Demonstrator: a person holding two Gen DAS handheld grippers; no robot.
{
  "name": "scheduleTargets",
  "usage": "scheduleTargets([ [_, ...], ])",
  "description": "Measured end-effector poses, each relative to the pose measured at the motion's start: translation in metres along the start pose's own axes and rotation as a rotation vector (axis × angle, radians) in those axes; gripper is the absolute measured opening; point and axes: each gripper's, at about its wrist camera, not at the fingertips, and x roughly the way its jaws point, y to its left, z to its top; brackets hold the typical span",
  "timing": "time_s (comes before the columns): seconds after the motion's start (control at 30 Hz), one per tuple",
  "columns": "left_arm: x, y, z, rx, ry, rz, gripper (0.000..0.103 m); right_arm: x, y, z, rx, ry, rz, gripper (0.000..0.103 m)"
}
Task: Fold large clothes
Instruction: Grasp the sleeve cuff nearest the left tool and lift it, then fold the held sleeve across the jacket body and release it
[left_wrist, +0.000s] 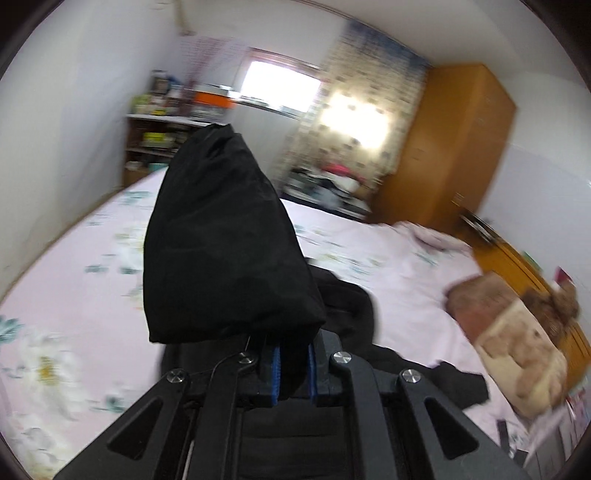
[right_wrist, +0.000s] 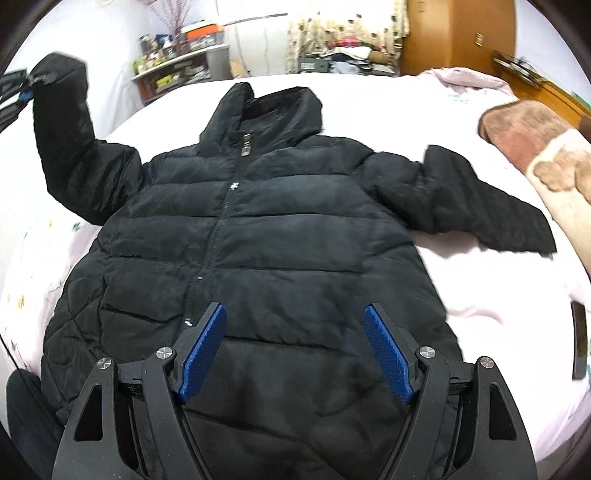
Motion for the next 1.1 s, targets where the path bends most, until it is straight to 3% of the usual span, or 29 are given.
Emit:
scheduleTargets([
  [0.2,0.063,-0.079,-0.032,0.049,0.115,-0.147,0.011,-0.006,-0.041,-0.013,0.08,0.001,-0.019,0.077],
  [0.3,0.1,-0.11,-0.063,0.065,0.187,-0.182,0.011,-0.004,-0.055,-0.02,0.1,0.012,-0.03,0.077],
  [0.43,0.139,-0.124,-0.107,0.088,0.285,-0.199,0.011,0.003,-0.072,-0.029,0.126,0.033,-0.044,0.077],
  [0.5,0.153,-0.125,-0.124,0.107,0.316,-0.18,0.018,0.009,-0.077,-0.032,0.14,0.044,-0.046,0.077],
  [0.53,0.159,-0.127,-0.125,0.104,0.336,-0.184,0.027,0.011,-0.079,-0.033,0.145,0.049,-0.047,0.077],
  [0.63,0.172,-0.125,-0.133,0.063,0.393,-0.207,0.07,0.017,-0.08,-0.032,0.152,0.053,-0.044,0.077],
  [0.77,0.155,-0.123,-0.124,0.049,0.36,-0.267,0.08,0.015,-0.075,-0.024,0.148,0.02,-0.03,0.077],
  [0.83,0.131,-0.114,-0.112,0.076,0.316,-0.291,0.08,0.013,-0.07,-0.015,0.141,-0.001,-0.022,0.077],
  [0.9,0.113,-0.098,-0.105,0.125,0.254,-0.257,0.08,0.011,-0.065,-0.004,0.13,-0.033,-0.01,0.077],
  [1.0,0.103,-0.05,-0.095,0.174,0.186,-0.082,0.08,0.016,-0.059,0.016,0.114,-0.067,0.007,0.076],
  [1.03,0.105,-0.029,-0.094,0.172,0.19,-0.014,0.079,0.023,-0.056,0.027,0.108,-0.076,0.017,0.071],
  [1.07,0.109,-0.006,-0.094,0.157,0.205,0.041,0.069,0.03,-0.054,0.035,0.103,-0.079,0.023,0.064],
  [1.1,0.112,0.015,-0.094,0.141,0.218,0.08,0.063,0.041,-0.05,0.047,0.095,-0.08,0.027,0.051],
])
